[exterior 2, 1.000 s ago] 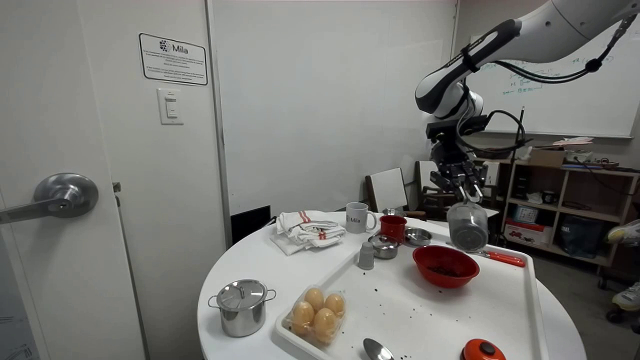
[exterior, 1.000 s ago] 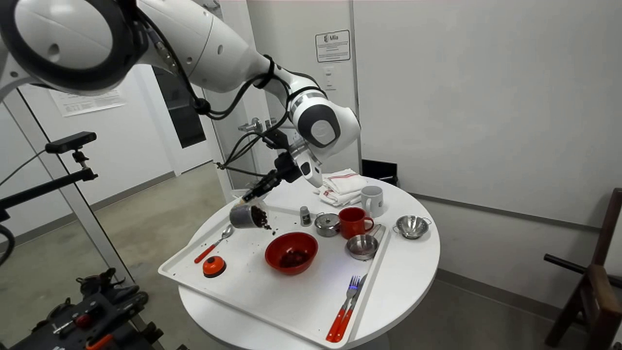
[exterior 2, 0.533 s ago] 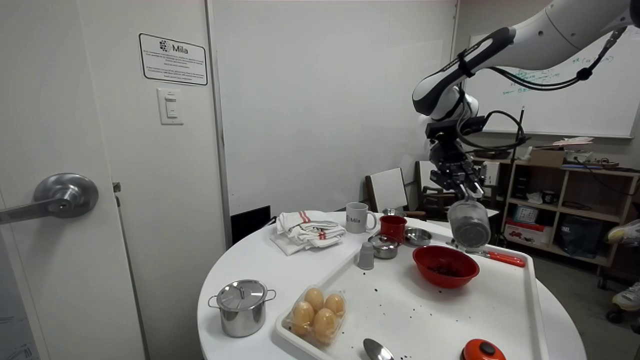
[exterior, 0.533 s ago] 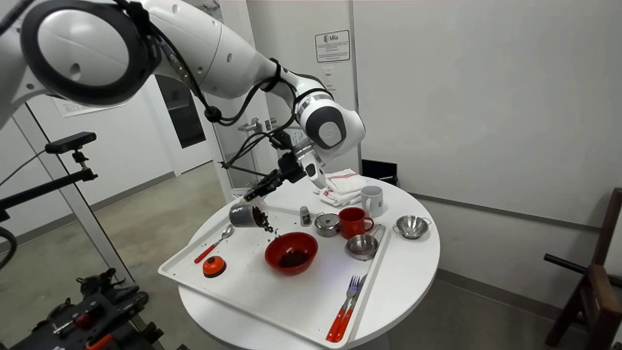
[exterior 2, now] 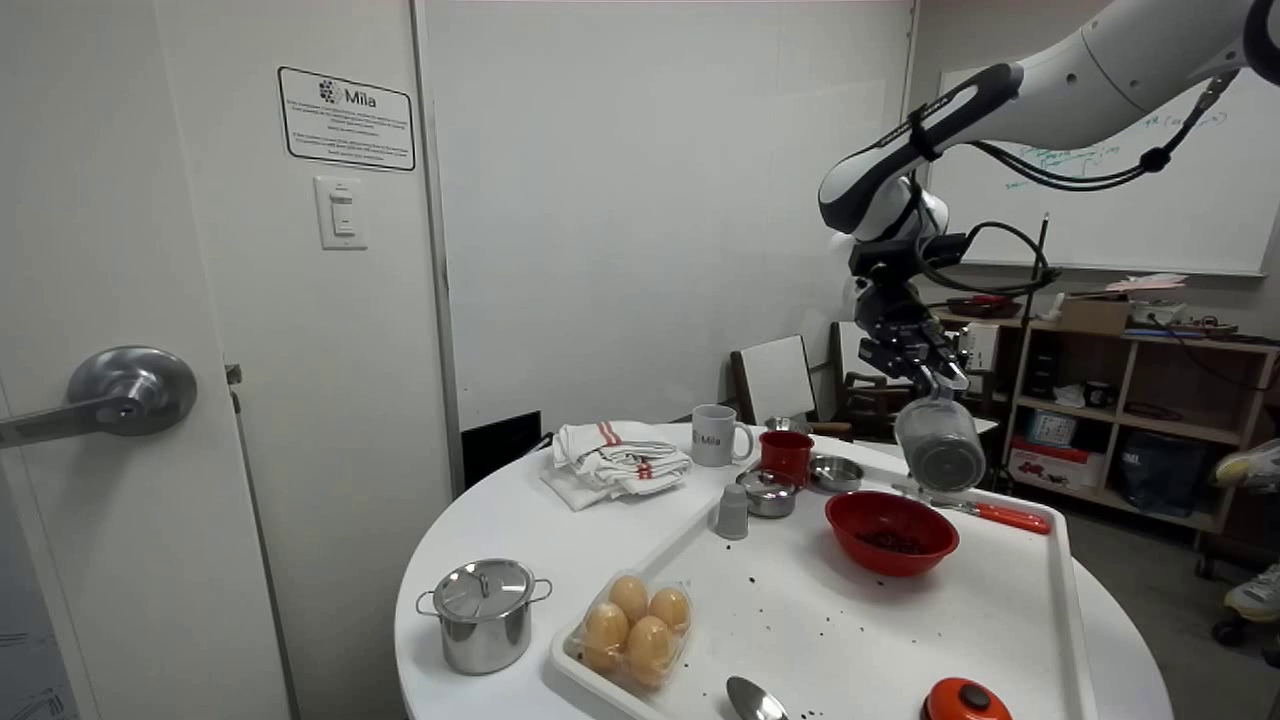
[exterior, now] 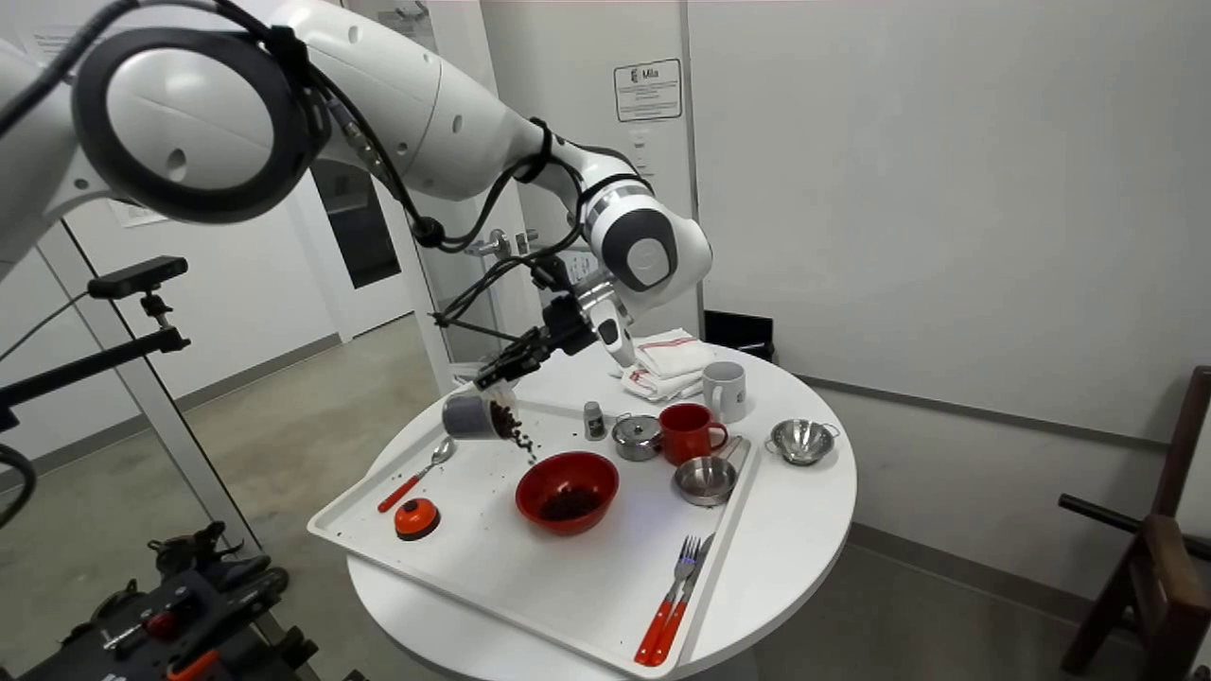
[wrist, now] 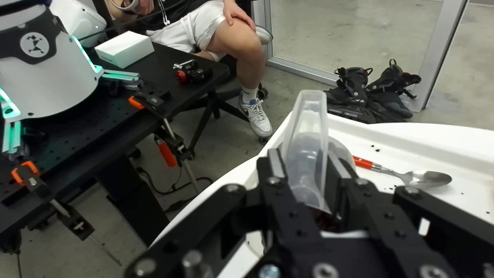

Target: Pour some contents from the clear jar into the orange bowl

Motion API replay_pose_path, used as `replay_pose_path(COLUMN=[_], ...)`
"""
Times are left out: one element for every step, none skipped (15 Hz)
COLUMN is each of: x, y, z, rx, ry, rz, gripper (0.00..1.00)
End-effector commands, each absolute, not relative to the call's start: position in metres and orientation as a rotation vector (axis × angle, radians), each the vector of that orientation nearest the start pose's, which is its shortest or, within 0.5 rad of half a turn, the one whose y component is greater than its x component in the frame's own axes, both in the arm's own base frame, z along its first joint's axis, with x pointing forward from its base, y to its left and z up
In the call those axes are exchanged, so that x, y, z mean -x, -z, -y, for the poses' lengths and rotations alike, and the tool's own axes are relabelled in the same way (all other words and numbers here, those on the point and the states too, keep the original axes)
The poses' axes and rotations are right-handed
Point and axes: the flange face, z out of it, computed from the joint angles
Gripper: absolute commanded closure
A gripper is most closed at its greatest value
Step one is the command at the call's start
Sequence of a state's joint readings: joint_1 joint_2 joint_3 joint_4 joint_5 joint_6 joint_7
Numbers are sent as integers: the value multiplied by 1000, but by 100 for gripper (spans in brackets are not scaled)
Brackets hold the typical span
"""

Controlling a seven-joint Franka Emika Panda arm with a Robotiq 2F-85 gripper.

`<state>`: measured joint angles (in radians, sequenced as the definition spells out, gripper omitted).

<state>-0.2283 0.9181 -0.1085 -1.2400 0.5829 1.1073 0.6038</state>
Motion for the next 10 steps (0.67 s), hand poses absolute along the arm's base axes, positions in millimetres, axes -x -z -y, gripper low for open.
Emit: replay_pose_path(x=[-626,-626,-626,-626,-626,-626,-626,-626,-625,-625], y=[-203,-203,-204,-204,-205,-205,-206,-206,-207,-208], z=[123,122,122,122,123,123,124,125,125,127], rx=[2090,2089,2090,2091,2091,2092,2093,2093,2095,2099], ry=[-1472,-1476,-1479,-1480,-1479,-1479,-1477,-1475,-1474,-1476], rz=[-1066,-1060,-1053,-1046,-1043,-1037,-1030,-1027,-1017,-996], gripper=[89,89,89,89,89,89,89,89,89,89])
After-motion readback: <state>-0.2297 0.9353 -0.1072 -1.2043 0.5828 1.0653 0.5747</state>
